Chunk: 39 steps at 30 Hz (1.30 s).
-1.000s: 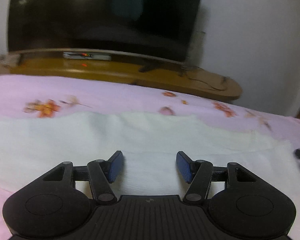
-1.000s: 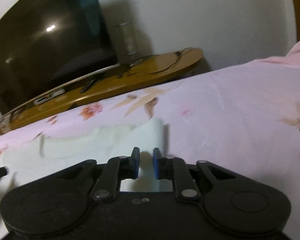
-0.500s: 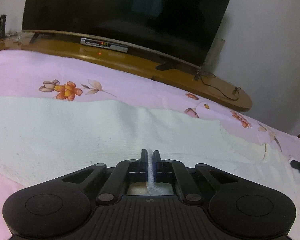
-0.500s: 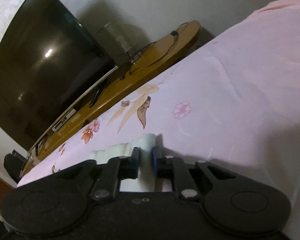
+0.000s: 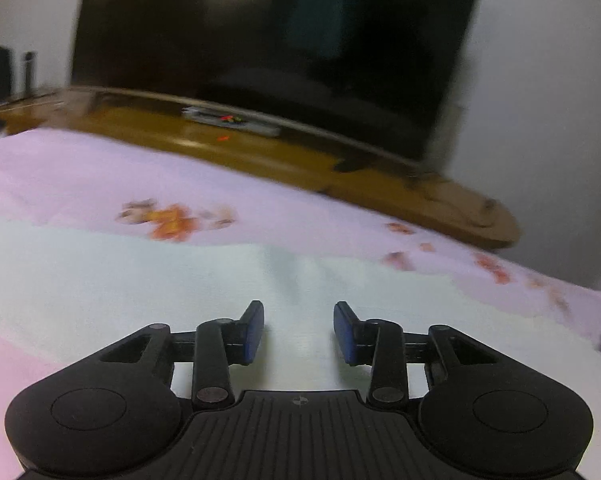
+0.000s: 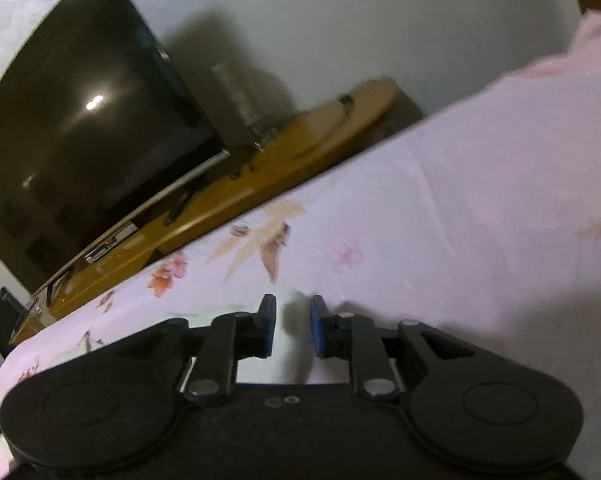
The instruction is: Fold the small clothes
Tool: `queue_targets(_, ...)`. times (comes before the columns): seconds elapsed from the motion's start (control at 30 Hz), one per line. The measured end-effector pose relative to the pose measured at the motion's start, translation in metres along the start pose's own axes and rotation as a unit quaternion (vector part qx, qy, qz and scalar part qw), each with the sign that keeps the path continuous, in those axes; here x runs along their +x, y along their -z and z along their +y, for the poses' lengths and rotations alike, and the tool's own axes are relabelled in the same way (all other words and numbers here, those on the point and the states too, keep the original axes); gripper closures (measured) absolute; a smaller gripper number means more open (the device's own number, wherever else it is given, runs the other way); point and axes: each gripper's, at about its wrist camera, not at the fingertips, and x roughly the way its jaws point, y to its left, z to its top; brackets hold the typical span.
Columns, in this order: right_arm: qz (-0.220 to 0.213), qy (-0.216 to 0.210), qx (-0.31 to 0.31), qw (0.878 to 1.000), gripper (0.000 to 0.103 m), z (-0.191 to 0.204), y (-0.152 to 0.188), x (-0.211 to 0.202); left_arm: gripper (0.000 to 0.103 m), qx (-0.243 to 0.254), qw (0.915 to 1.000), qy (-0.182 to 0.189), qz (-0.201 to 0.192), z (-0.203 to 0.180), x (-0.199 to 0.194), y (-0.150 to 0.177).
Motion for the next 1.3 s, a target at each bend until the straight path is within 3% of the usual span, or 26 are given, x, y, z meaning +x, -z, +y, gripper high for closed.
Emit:
queue_targets(0.1,0.014,-0.012,-0.021,1.0,0.087,0.008,-0.001,0.011,0.065,0.033,0.9984,0.03,0.034,-0.025,0.013,0.008)
queue_targets(0.13,0.026,-0.004,-0.024,0.999,0.093,0.008,0.0,0.018,0.065,0.04,0.9973,0.021,0.058,-0.028,0.023,0.013)
queue_targets(0.2,0.026,0.031,-0.026,0.999,0.103,0.002,0.004,0.024,0.065,0.042,0.9983,0.019,0.037,-0.027,0.023,0.02)
queue_targets(0.23,0.021,0.035,-0.012,0.999,0.103,-0.003,0.004,0.021,0.065,0.041,0.9981,0.02,0.04,-0.026,0.021,0.018)
queue_targets(0.27,0.022,0.055,-0.006,0.998,0.095,-0.002,0.002,0.017,0.065,0.035,0.9982,0.019,0.044,-0.024,0.015,0.014)
queue_targets(0.3,0.021,0.071,-0.008,0.997,0.085,0.0,0.001,0.011,0.053,0.022,0.9991,0.018,0.032,-0.017,0.006,0.011)
queue_targets(0.33,0.013,0.056,-0.009,0.998,0.085,0.002,0.003,-0.001,0.039,0.004,0.9998,0.013,0.014,-0.006,-0.007,0.011)
queue_targets(0.37,0.008,0.034,-0.01,0.999,0.084,0.006,0.006,-0.015,0.015,-0.013,0.9999,0.003,0.002,0.005,-0.018,0.011)
queue_targets(0.4,0.006,0.022,-0.017,1.0,0.083,0.009,0.01,-0.026,0.01,-0.033,0.9994,-0.008,-0.01,0.02,-0.031,0.014)
queue_targets(0.53,0.007,0.009,-0.04,0.999,0.082,0.022,0.042,-0.073,0.01,-0.127,0.991,-0.038,-0.02,0.098,-0.079,0.029)
queue_targets(0.63,0.018,0.016,-0.044,0.999,0.082,0.033,0.063,-0.091,0.012,-0.227,0.9722,-0.048,-0.029,0.167,-0.102,0.043)
queue_targets(0.7,0.02,0.028,-0.041,0.999,0.082,0.039,0.073,-0.1,0.033,-0.321,0.9454,-0.026,-0.053,0.216,-0.115,0.05)
queue_targets(0.73,0.021,0.034,-0.038,0.998,0.082,0.042,0.077,-0.103,0.039,-0.364,0.9291,-0.019,-0.064,0.237,-0.119,0.052)
queue_targets(0.77,0.02,0.037,-0.037,0.998,0.082,0.044,0.078,-0.106,0.053,-0.405,0.9114,-0.023,-0.07,0.258,-0.122,0.055)
queue_targets(0.87,0.02,0.053,-0.02,0.998,0.082,0.05,0.082,-0.113,0.056,-0.473,0.8745,-0.04,-0.098,0.305,-0.126,0.059)
queue_targets(0.93,0.018,0.058,-0.005,0.998,0.082,0.053,0.082,-0.117,0.056,-0.496,0.8605,-0.037,-0.11,0.329,-0.125,0.059)
queue_targets(1.0,0.015,0.061,0.002,0.998,0.082,0.058,0.082,-0.122,0.056,-0.5,0.8584,-0.03,-0.111,0.345,-0.12,0.054)
queue_targets(1.17,0.005,0.071,-0.007,0.997,0.082,0.075,0.083,-0.133,0.056,-0.484,0.8686,-0.025,-0.101,0.359,-0.096,0.035)
queue_targets(1.3,0.001,0.075,-0.005,0.997,0.081,0.084,0.083,-0.137,0.058,-0.447,0.8897,-0.035,-0.088,0.358,-0.081,0.019)
